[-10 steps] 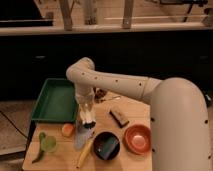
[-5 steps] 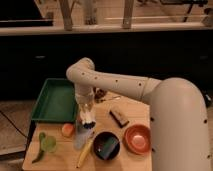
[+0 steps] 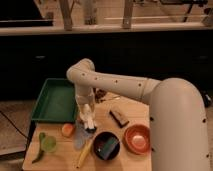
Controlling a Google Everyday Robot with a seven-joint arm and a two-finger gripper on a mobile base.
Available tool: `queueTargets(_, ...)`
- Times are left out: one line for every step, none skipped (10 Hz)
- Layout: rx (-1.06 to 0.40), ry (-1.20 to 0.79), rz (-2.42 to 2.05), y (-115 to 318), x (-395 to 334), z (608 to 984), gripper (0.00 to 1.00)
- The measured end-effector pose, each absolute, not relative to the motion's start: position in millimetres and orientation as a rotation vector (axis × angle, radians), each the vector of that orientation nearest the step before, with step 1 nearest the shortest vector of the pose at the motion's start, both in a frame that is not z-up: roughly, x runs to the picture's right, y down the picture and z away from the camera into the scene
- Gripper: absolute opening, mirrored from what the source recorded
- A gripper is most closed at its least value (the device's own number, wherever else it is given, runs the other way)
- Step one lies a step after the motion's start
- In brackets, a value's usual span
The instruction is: Place brush in paper cup
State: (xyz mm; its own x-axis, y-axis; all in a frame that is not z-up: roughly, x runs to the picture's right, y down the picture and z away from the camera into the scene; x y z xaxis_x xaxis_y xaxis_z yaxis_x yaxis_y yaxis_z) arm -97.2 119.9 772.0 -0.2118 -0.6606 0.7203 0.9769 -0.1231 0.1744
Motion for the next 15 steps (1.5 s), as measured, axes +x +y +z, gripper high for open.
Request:
queueTargets(-0.573, -0.76, -1.657, 120.7, -97.5, 772.5, 0.8)
queueTargets(-0.573, -0.762, -1.657, 121.2, -97.6, 772.9, 0.8)
queueTargets(-0.574, -0.765, -1.657, 121.7, -98.0, 773.2, 0.8)
queueTargets(-0.573, -0.767, -1.657, 121.4, -98.1, 773.1, 0.8)
queueTargets(-0.575, -0.769, -1.658, 121.8, -98.0, 773.5, 0.8)
queueTargets(-0.576, -0.77, -1.659, 121.3, -97.6, 773.6, 0.8)
queueTargets(-0.577, -0.772, -1.66, 120.7, -97.1, 774.0, 0.8)
queueTargets(-0.577, -0.772, -1.66, 120.0, -96.9, 774.2, 0.8)
queueTargets(-0.576, -0.774, -1.66, 119.1, -96.6, 774.3, 0.8)
queueTargets(-0.574, -0.775, -1.659, 118.1, -95.9, 774.4, 0.8)
queueTargets(-0.569, -0.782, -1.656, 116.8, -93.9, 774.3, 0.8)
queueTargets(-0.565, -0.787, -1.654, 116.1, -92.5, 774.2, 0.8)
queueTargets(-0.558, -0.795, -1.653, 114.9, -92.2, 773.9, 0.8)
queueTargets(-0.551, -0.797, -1.65, 113.9, -91.6, 774.4, 0.8)
queueTargets(-0.551, -0.797, -1.649, 113.8, -91.5, 774.4, 0.8)
